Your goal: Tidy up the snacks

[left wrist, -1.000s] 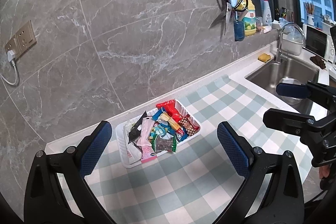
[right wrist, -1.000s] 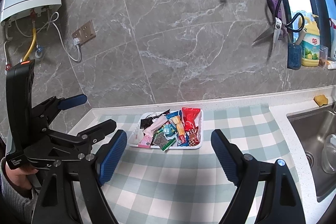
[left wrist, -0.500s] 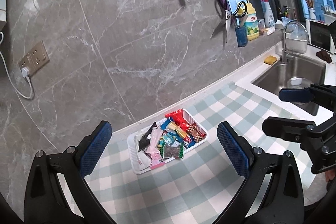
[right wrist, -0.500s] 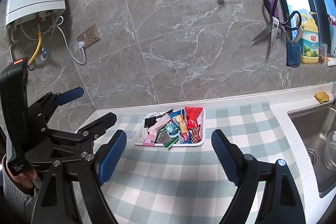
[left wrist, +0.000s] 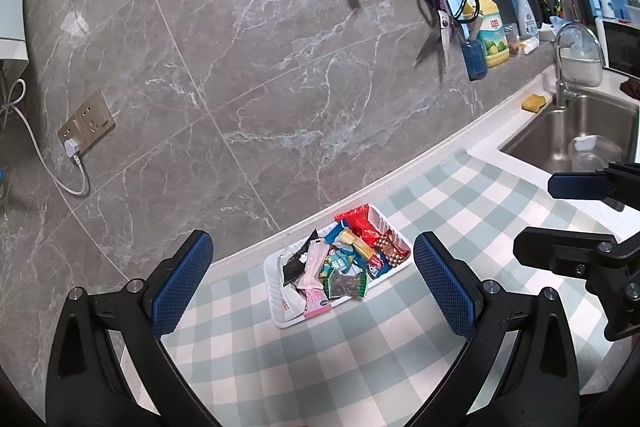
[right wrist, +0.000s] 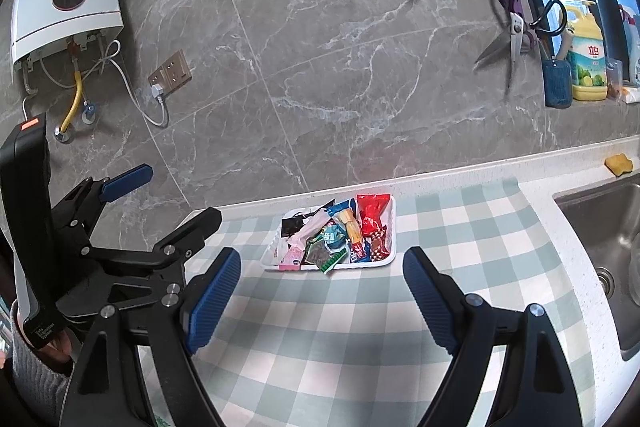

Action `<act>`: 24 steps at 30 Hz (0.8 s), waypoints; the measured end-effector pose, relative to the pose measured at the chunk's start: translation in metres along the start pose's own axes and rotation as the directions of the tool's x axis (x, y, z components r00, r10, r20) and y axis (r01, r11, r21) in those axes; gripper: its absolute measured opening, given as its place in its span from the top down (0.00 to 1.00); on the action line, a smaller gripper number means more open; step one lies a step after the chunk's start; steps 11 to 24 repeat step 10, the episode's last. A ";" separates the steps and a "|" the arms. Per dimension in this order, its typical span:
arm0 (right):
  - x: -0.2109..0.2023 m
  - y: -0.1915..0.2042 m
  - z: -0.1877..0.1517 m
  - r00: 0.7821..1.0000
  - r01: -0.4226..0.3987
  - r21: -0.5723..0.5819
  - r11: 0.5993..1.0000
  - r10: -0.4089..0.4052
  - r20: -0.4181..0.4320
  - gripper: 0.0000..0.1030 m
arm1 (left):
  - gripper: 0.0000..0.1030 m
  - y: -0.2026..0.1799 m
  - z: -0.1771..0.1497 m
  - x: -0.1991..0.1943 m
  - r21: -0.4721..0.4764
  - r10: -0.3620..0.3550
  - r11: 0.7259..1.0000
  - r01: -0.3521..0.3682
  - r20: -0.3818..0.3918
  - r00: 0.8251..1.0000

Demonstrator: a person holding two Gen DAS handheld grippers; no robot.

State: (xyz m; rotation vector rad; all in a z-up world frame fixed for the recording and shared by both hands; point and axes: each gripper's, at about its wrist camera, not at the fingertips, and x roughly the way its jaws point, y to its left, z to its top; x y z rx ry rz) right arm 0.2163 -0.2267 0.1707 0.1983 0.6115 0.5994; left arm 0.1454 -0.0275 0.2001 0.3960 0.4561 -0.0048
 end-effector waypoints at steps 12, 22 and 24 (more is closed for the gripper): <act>0.000 -0.009 -0.004 1.000 0.001 0.026 1.000 -0.001 -0.006 0.14 | 0.01 -0.005 -0.005 0.007 -0.008 -0.039 0.999 0.038 -0.032 0.999; 0.000 -0.009 -0.004 1.000 0.001 0.026 1.000 -0.001 -0.006 0.14 | 0.01 -0.005 -0.005 0.007 -0.008 -0.039 0.999 0.038 -0.032 0.999; 0.000 -0.009 -0.004 1.000 0.001 0.026 1.000 -0.001 -0.006 0.14 | 0.01 -0.005 -0.005 0.007 -0.008 -0.039 0.999 0.038 -0.032 0.999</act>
